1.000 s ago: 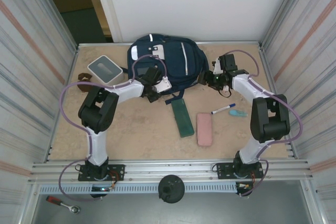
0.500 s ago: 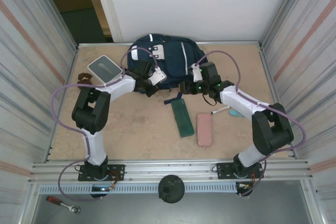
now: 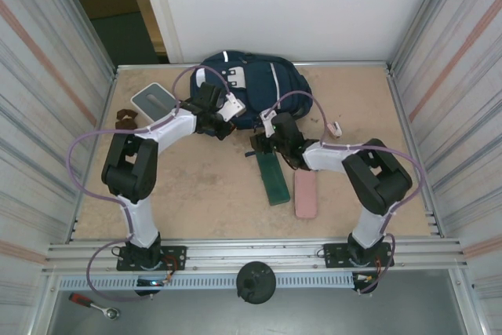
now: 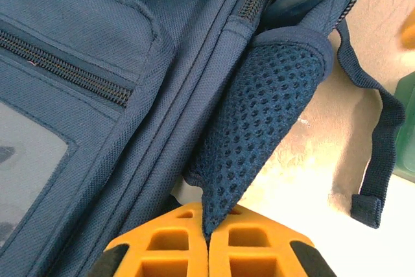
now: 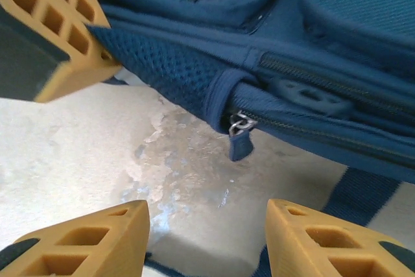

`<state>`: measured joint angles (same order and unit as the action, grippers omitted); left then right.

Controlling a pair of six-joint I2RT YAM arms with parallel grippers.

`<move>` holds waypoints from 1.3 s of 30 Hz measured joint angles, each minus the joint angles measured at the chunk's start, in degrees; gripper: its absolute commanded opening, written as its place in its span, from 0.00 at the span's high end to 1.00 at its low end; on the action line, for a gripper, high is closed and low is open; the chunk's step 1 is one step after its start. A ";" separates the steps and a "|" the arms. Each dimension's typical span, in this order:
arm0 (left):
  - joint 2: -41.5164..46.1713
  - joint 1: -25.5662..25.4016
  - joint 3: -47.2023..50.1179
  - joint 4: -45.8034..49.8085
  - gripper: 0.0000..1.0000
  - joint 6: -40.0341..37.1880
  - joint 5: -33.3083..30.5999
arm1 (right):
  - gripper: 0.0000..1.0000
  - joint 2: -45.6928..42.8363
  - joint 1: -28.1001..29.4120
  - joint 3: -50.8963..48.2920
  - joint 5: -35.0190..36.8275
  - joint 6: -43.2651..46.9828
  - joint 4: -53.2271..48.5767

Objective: Pack books, pencil case, and school supplies into a backpack

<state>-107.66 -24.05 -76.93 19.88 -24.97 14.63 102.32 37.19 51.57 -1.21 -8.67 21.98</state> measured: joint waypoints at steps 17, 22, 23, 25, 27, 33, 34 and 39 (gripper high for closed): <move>0.11 0.11 0.00 0.02 1.00 0.04 0.83 | 0.58 10.10 2.99 -0.02 13.35 3.13 13.57; 0.33 0.11 0.00 0.02 1.00 0.42 0.98 | 0.64 10.10 3.23 2.08 13.66 2.89 12.83; 0.44 0.11 0.00 0.02 1.00 0.44 1.05 | 0.67 10.10 3.32 2.64 13.66 2.75 12.50; 0.76 0.11 0.02 0.02 1.00 0.46 1.29 | 0.71 10.10 3.37 3.72 13.88 2.54 11.80; 1.07 0.11 0.04 0.00 1.00 0.48 1.46 | 0.78 10.10 3.41 4.50 14.32 1.86 11.13; 1.22 0.11 0.11 -0.02 1.00 0.63 1.49 | 0.98 10.54 3.41 5.62 16.41 0.35 9.35; 1.22 0.11 0.17 -0.02 1.00 0.66 1.46 | 1.00 10.56 3.45 5.60 16.65 0.31 9.22; 1.27 0.11 0.76 -0.42 1.00 0.63 1.42 | 1.00 10.16 3.45 4.46 17.73 0.17 9.35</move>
<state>-106.39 -23.94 -76.16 19.46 -24.34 16.05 112.49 40.64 56.03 16.51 -8.49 31.33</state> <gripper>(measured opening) 0.049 0.076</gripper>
